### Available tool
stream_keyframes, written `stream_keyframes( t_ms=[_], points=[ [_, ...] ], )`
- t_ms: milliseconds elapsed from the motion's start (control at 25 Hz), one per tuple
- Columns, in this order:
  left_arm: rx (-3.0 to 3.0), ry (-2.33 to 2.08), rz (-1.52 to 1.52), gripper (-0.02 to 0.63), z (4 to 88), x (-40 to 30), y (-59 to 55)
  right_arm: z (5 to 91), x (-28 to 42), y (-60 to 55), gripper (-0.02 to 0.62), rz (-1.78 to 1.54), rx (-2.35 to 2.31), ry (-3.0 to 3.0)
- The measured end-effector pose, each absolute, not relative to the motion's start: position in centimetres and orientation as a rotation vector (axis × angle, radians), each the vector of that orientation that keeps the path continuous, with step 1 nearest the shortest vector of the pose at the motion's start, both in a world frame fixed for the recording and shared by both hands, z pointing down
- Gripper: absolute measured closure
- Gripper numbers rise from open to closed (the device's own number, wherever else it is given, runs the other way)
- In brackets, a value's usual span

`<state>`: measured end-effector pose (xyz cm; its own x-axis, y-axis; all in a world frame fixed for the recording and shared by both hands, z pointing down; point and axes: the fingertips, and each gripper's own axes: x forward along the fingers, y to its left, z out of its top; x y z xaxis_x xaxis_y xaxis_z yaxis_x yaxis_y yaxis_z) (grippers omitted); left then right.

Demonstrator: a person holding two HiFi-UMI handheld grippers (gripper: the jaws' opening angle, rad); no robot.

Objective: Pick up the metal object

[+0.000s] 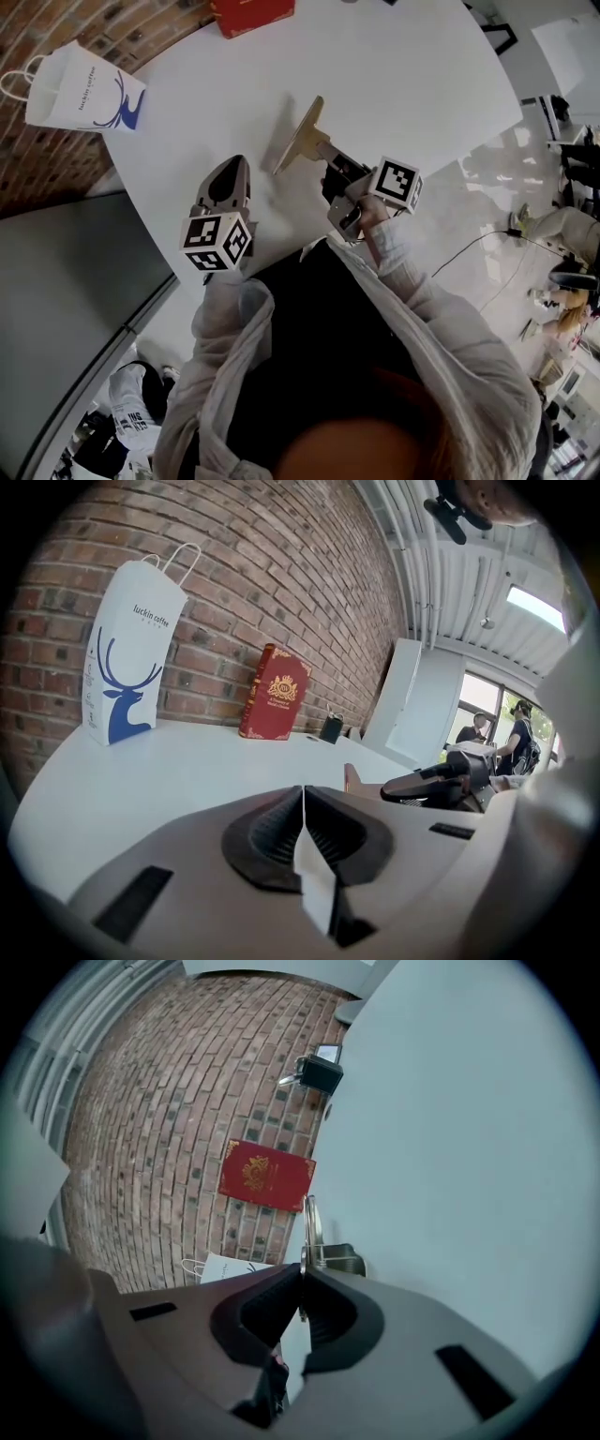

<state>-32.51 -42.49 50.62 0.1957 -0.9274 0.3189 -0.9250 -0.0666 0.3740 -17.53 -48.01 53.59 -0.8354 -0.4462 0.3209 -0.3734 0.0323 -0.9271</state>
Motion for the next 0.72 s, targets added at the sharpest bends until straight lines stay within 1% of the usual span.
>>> stream_keyframes(
  t_ms=[720],
  points=[
    [2.139,-1.744,-0.006,0.584,42.2,-23.3,-34.8,44.2,-3.3,-41.0,0.580,-1.522,-1.049,2.384]
  ],
)
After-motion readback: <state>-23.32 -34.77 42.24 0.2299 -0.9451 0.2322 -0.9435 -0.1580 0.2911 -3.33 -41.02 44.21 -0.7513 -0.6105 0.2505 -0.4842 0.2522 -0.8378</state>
